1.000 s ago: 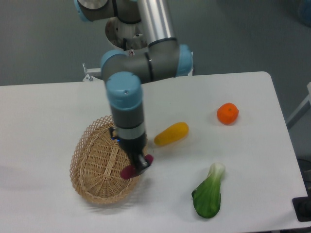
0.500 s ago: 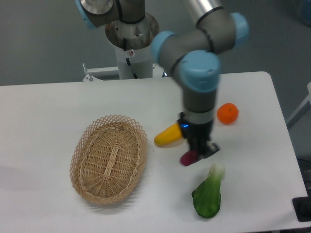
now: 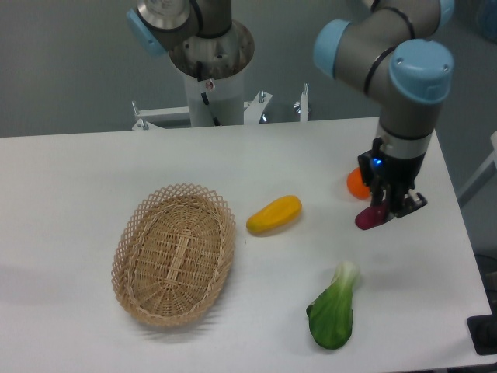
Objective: Pick up the sweet potato from the basket
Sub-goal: 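Lift the sweet potato out of the basket and carry it beside the orange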
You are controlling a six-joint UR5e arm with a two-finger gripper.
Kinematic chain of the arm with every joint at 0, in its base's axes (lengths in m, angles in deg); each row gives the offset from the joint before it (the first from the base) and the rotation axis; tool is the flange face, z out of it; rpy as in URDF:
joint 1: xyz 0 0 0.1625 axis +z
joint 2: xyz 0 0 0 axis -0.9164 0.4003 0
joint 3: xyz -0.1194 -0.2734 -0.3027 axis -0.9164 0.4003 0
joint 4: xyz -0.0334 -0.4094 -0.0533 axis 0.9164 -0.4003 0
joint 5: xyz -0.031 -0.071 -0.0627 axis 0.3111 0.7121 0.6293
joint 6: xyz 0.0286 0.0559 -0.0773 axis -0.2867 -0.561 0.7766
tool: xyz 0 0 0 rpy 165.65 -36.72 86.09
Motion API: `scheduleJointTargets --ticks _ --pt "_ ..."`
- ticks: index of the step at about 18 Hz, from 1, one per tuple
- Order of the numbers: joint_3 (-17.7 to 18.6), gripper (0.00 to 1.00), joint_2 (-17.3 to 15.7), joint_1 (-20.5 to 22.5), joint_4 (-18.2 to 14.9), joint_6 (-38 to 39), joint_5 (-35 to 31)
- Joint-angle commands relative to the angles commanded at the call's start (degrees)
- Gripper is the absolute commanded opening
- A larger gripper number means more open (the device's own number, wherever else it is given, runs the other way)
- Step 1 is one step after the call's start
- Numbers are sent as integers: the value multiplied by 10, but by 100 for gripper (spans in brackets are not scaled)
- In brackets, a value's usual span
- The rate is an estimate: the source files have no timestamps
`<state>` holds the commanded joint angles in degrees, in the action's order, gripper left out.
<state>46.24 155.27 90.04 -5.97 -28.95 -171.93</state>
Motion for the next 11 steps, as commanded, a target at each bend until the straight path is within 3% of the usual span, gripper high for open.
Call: scheduleJointTargets --ticks 11 --pt "-6 38 -4 15 3 9 42"
